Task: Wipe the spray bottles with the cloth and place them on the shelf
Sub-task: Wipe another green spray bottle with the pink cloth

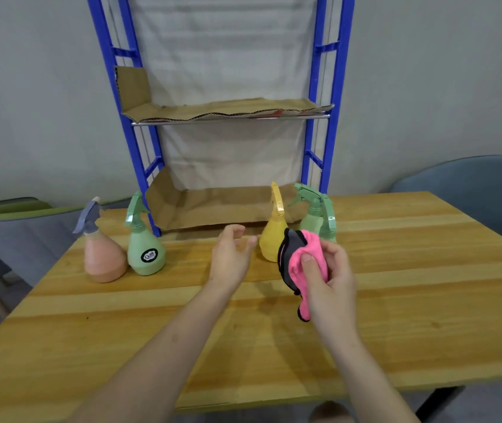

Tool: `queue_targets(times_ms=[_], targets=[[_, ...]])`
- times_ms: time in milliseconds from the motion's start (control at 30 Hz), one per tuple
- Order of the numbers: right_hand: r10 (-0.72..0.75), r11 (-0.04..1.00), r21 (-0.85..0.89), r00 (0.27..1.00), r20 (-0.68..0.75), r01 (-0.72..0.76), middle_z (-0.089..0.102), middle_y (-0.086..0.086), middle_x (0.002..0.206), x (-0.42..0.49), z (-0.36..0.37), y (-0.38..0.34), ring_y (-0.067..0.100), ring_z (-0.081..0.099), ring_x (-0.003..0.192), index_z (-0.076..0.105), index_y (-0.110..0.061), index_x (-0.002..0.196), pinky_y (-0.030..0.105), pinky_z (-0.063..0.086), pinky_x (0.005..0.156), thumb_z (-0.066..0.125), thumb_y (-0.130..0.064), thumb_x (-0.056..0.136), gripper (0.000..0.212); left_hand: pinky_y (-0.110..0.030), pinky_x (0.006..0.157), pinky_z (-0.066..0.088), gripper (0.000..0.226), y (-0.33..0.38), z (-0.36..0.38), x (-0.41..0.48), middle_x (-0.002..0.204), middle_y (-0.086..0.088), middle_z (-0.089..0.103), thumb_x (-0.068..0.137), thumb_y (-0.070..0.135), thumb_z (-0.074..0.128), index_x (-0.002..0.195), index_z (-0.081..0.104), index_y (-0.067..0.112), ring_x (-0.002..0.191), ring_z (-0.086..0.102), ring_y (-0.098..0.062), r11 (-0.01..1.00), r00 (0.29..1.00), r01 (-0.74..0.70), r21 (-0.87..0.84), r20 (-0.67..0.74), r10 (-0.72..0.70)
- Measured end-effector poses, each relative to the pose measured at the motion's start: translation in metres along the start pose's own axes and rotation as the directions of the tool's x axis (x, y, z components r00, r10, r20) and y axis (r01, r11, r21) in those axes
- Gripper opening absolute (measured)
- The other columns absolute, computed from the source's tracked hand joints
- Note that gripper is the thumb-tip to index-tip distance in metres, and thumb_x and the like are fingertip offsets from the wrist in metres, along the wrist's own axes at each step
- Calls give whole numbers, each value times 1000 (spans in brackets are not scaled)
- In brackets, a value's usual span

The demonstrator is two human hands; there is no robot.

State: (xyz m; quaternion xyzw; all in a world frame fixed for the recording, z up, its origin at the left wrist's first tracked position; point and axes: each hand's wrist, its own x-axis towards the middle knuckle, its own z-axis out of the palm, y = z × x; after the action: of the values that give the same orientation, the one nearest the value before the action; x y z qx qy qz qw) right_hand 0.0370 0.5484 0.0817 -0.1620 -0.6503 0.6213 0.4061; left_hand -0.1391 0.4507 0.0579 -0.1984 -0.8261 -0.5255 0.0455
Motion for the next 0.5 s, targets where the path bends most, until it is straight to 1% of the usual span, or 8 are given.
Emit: queue_targets(times_ms=[100, 233, 300, 367, 400, 433, 467, 500], targets=[[-15, 1000, 26, 998, 59, 13, 71, -18, 106, -7, 28, -3, 4, 67, 101, 66, -36, 115, 22, 55, 84, 67, -16, 102, 25, -30, 90, 51, 22, -15, -43, -22, 117, 6, 65, 102, 35, 64, 120, 58, 24, 103, 62, -11, 1000, 993, -8, -28, -121, 4], [-13, 999, 31, 985, 172, 8, 71, -14, 109, -19, 67, -5, 6, 67, 104, 67, -33, 119, 29, 56, 86, 66, -19, 103, 21, -25, 82, 49, 15, -35, -98, -36, 103, 3, 64, 102, 26, 65, 113, 58, 18, 95, 62, -13, 997, 978, 22, -69, -208, -36], [-25, 999, 36, 980, 197, 18, 71, -14, 108, -22, 85, -7, 5, 67, 102, 67, -30, 118, 24, 54, 85, 66, -17, 102, 20, -25, 79, 47, 13, -42, -125, -37, 99, 1, 64, 102, 23, 65, 112, 57, 19, 92, 62, -13, 996, 962, 37, -77, -268, -56], [-45, 999, 30, 977, 207, 40, 72, -16, 105, -22, 102, -10, 3, 66, 99, 68, -28, 115, 19, 50, 81, 66, -15, 101, 19, -29, 81, 51, 14, -45, -147, -34, 100, 0, 64, 101, 21, 65, 113, 57, 20, 92, 62, -14, 996, 940, 48, -77, -334, -71], [-51, 999, 28, 975, 215, 46, 72, -15, 105, -23, 109, -12, 4, 66, 98, 68, -28, 114, 19, 50, 81, 66, -14, 101, 19, -26, 81, 53, 16, -45, -156, -32, 100, 0, 63, 101, 21, 65, 115, 56, 19, 92, 61, -13, 995, 927, 60, -76, -366, -84], [-54, 998, 30, 973, 225, 48, 72, -13, 105, -23, 116, -12, 5, 66, 99, 69, -28, 115, 21, 50, 82, 66, -13, 101, 20, -17, 79, 51, 18, -44, -164, -29, 99, 2, 60, 100, 19, 65, 116, 57, 17, 91, 60, -12, 995, 912, 72, -72, -398, -94], [-58, 998, 34, 970, 237, 51, 72, -12, 106, -24, 121, -13, 8, 66, 100, 69, -28, 115, 24, 51, 83, 66, -13, 101, 21, -10, 76, 47, 21, -42, -171, -25, 101, 3, 58, 100, 18, 66, 118, 57, 15, 91, 57, -12, 995, 901, 85, -59, -422, -102], [-61, 998, 38, 966, 251, 53, 72, -11, 107, -25, 126, -14, 10, 66, 102, 69, -30, 116, 27, 53, 85, 65, -14, 101, 21, -6, 74, 43, 24, -41, -176, -19, 104, 3, 57, 100, 19, 67, 121, 57, 14, 93, 55, -12, 994, 893, 101, -36, -437, -106]])
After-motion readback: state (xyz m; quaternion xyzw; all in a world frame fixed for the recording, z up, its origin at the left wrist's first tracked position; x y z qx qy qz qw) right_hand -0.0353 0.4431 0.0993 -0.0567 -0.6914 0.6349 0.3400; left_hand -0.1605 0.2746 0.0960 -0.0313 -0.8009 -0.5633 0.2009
